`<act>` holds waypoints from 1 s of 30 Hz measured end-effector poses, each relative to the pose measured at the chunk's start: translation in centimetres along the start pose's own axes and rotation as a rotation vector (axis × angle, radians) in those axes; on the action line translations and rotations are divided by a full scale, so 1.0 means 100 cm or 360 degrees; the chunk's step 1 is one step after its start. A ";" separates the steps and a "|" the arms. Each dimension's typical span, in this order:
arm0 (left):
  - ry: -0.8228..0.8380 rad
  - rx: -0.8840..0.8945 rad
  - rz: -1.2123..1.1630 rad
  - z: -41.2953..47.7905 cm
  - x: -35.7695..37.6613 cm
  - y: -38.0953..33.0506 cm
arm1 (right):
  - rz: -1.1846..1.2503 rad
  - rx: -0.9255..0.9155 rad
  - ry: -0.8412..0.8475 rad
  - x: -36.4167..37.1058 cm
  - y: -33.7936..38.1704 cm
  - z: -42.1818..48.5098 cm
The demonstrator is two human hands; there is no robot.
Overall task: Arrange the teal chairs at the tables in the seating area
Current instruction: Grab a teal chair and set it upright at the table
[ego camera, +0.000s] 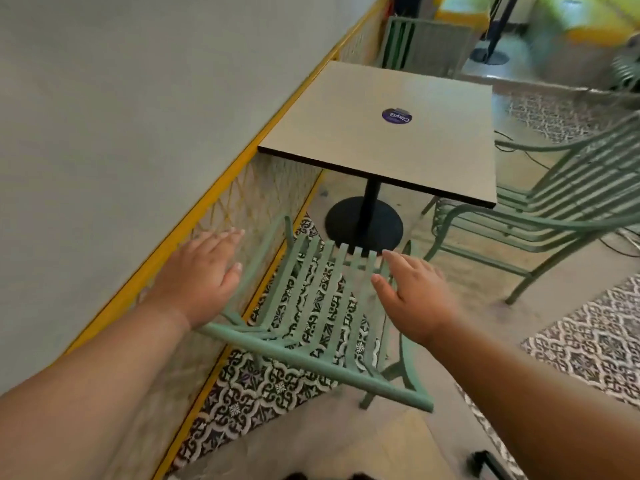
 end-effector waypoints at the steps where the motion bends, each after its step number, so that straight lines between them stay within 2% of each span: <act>1: 0.0002 0.0026 -0.0003 0.000 0.003 -0.002 | 0.0001 0.0022 -0.0006 -0.001 -0.002 -0.006; 9: 0.0083 0.0117 -0.0067 -0.007 0.045 -0.022 | -0.0028 0.0175 0.0039 0.029 -0.023 -0.045; 17: 0.0267 0.0246 -0.0092 -0.005 0.098 -0.002 | -0.0028 0.0416 0.0077 0.082 -0.018 -0.080; 22: 0.0313 0.0371 -0.0018 -0.013 0.131 0.021 | -0.0071 0.0372 0.0192 0.128 0.006 -0.089; 26: 0.0305 0.0383 -0.0054 -0.015 0.150 0.031 | -0.0146 0.0366 0.0120 0.144 0.004 -0.082; 30: 0.0245 0.0414 0.0065 -0.013 0.161 0.029 | -0.0248 0.0350 0.0118 0.154 0.003 -0.077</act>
Point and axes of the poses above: each hand's wrist, its own z-axis towards the middle knuckle, its own x-axis out of the palm, y = z × x, the point moved 8 cm from there along z, towards the middle knuckle, and after that the axes turned 5 degrees about -y, right-handed, at the moved point
